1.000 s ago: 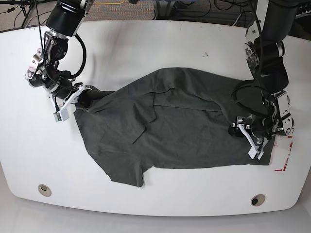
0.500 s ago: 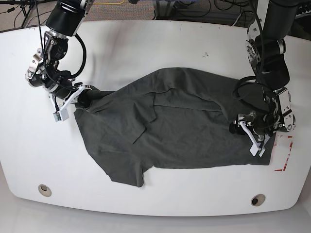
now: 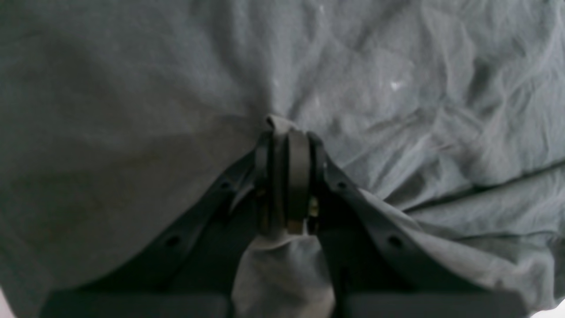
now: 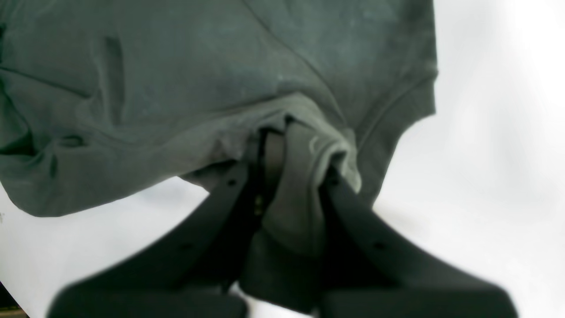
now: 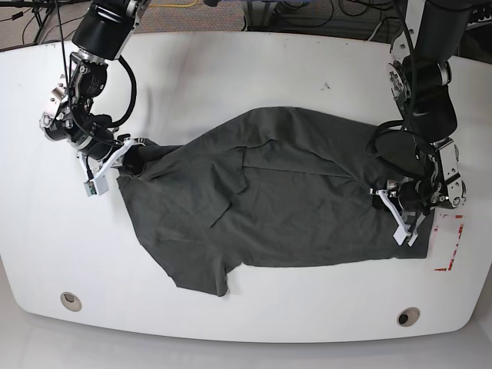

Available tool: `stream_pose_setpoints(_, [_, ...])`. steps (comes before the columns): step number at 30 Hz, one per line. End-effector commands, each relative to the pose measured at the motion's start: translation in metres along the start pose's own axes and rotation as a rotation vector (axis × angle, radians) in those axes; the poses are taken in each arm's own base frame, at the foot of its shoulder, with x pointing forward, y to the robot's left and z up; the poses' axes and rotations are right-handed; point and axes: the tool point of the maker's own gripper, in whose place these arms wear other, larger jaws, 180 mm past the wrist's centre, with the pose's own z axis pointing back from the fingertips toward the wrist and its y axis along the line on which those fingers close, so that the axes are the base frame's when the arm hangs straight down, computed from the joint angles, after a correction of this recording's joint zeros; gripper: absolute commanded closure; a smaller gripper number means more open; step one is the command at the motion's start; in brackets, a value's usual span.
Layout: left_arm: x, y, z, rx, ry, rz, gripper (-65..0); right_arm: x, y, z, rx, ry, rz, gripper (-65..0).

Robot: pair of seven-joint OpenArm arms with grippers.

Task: Fold the T-shirt properly
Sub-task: 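Lift the held edge with the left gripper and pull it away from the right gripper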

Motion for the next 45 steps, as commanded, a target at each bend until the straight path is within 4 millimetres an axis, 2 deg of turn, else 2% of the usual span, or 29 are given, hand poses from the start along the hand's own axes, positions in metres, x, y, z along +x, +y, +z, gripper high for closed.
stream_pose_setpoints(1, [0.027,0.007,0.017,0.035,-0.078,-0.038,-2.8,0.019,0.000,0.005,-0.001,-0.054,0.025,0.0])
stream_pose_setpoints(7, [0.039,0.010,0.035,0.088,-0.103,-0.095,-3.8,0.020,0.000,0.005,0.000,-0.055,0.024,0.0])
stream_pose_setpoints(12, [0.042,0.011,0.043,0.110,-0.086,-0.115,-7.6,0.020,0.000,0.005,0.001,-0.055,0.023,0.0])
stream_pose_setpoints(15, [0.043,0.012,0.047,0.121,-0.088,-0.125,-5.4,0.020,0.000,0.005,0.001,-0.055,0.023,0.0])
stream_pose_setpoints(19, [0.033,0.013,0.050,0.137,-0.058,-0.136,-2.1,0.020,0.000,0.005,0.001,-0.057,0.024,0.0])
stream_pose_setpoints(23, [0.040,0.013,0.062,0.172,-0.070,-0.168,-1.7,0.020,0.000,0.005,0.001,-0.057,0.024,0.0])
stream_pose_setpoints(30, [0.027,0.012,0.074,0.214,-0.054,-0.205,-1.7,0.020,0.001,0.004,0.002,-0.057,0.023,0.0])
stream_pose_setpoints(38, [0.018,0.012,0.094,0.279,-0.023,-0.246,-1.7,0.020,0.001,0.004,0.002,-0.057,0.023,0.0])
stream_pose_setpoints(45, [0.002,0.014,0.119,0.356,0.014,-0.283,-1.7,0.020,0.001,0.004,0.002,-0.057,0.023,0.0])
